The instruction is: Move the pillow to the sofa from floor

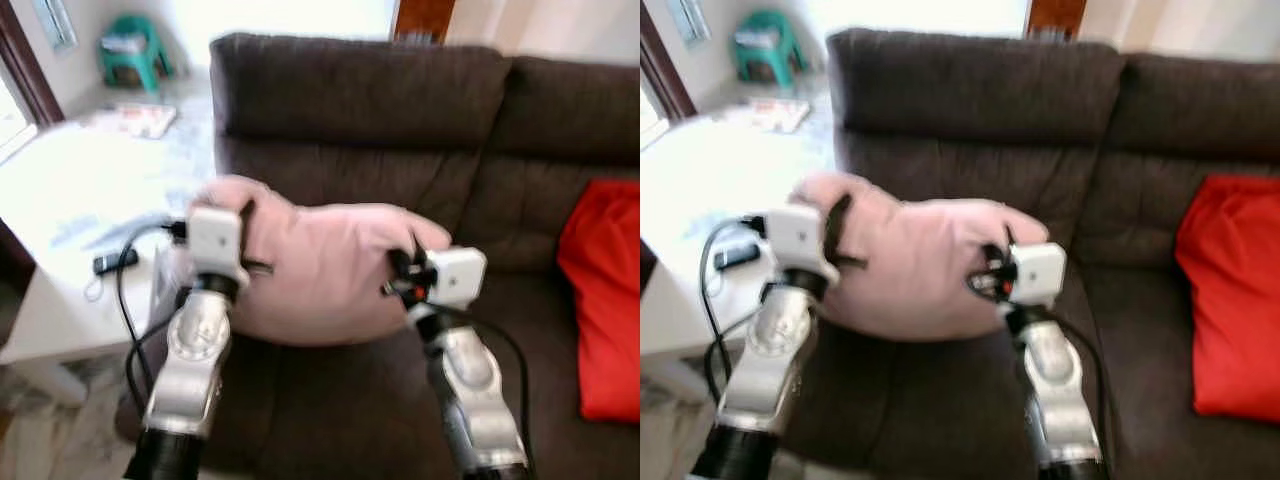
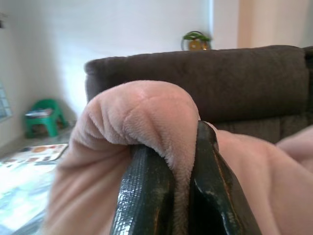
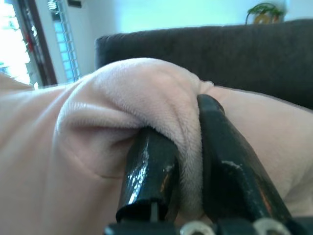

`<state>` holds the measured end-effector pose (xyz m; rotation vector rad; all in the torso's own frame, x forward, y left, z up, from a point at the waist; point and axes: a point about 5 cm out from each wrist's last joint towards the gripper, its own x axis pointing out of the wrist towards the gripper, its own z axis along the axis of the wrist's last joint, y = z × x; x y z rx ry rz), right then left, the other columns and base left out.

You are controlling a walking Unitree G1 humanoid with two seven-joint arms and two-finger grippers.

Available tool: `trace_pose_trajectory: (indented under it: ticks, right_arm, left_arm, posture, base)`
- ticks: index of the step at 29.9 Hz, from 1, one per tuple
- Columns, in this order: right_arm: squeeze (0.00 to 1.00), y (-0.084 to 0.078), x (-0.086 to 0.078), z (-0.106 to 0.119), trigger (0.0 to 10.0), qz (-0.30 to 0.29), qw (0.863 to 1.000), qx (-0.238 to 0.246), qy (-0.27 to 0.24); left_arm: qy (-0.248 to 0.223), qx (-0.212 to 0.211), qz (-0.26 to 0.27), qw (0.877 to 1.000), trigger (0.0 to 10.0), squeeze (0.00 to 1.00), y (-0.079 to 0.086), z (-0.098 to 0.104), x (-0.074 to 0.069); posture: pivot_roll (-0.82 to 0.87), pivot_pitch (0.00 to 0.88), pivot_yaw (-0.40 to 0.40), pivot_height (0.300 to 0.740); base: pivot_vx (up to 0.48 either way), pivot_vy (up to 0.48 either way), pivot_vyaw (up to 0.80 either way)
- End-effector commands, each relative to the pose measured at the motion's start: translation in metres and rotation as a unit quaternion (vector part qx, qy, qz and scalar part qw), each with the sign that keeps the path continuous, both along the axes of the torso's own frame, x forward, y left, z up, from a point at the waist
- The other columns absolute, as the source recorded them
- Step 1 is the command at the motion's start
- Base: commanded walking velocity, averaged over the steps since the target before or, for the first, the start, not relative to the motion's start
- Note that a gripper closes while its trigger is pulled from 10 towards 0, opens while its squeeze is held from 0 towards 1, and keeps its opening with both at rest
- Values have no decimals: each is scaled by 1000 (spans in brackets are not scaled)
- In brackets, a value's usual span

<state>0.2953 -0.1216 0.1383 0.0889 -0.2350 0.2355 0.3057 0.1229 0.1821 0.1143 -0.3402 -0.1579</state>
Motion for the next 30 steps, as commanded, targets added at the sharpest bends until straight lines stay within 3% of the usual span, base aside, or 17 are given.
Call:
trace_pose_trajectory:
  ticks: [1, 3, 7, 8, 9, 13, 18, 24, 30]
  right_arm:
    - [0, 23, 0, 19, 10000, 45, 998, 2, -40]
    - [0, 21, 1, 18, 10000, 36, 999, -3, -36]
    - [0, 19, 3, 17, 10000, 28, 999, -8, -32]
    - [0, 18, 4, 16, 10000, 25, 999, -10, -30]
    - [0, 17, 5, 16, 10000, 20, 999, -12, -28]
    - [0, 15, 8, 17, 10000, 16, 999, -15, -29]
    - [0, 12, 13, 17, 10000, 6, 999, -27, -24]
    - [0, 16, 27, 19, 10000, 19, 999, -47, -19]
    - [0, 22, 31, 18, 10000, 32, 998, -53, -13]
  left_arm:
    - [1, -12, -34, 999, 10000, 0, -8, 4, 0]
    - [37, -31, -53, 997, 10000, 0, -9, -4, 1]
    - [61, -32, -78, 995, 10000, 0, -12, -10, 1]
    - [76, -16, -96, 992, 10000, 0, -16, -14, 0]
    - [108, 19, -147, 983, 10000, 0, -25, -22, -4]
    - [139, 50, -217, 965, 10000, 0, -37, -31, -14]
    - [146, 51, -226, 962, 10000, 0, -39, -33, -16]
    - [163, 46, -270, 948, 10000, 0, -44, -27, -20]
    - [165, 50, -271, 947, 10000, 0, -41, -27, -22]
  posture:
    - [-1, 0, -36, 740]
    - [-3, 0, -37, 740]
    - [-3, 0, -37, 740]
    - [-1, 0, -39, 740]
    - [0, 0, -39, 740]
    - [-2, 0, -39, 740]
    - [-3, 0, -41, 740]
    - [3, 0, -46, 740]
    - [10, 0, -50, 740]
  base:
    - [0, 0, 0]
    - [0, 0, 0]
    - [0, 0, 0]
    - [0, 0, 0]
    - [0, 0, 0]
    - [0, 0, 0]
    - [0, 0, 0]
    - [0, 0, 0]
    - [0, 0, 0]
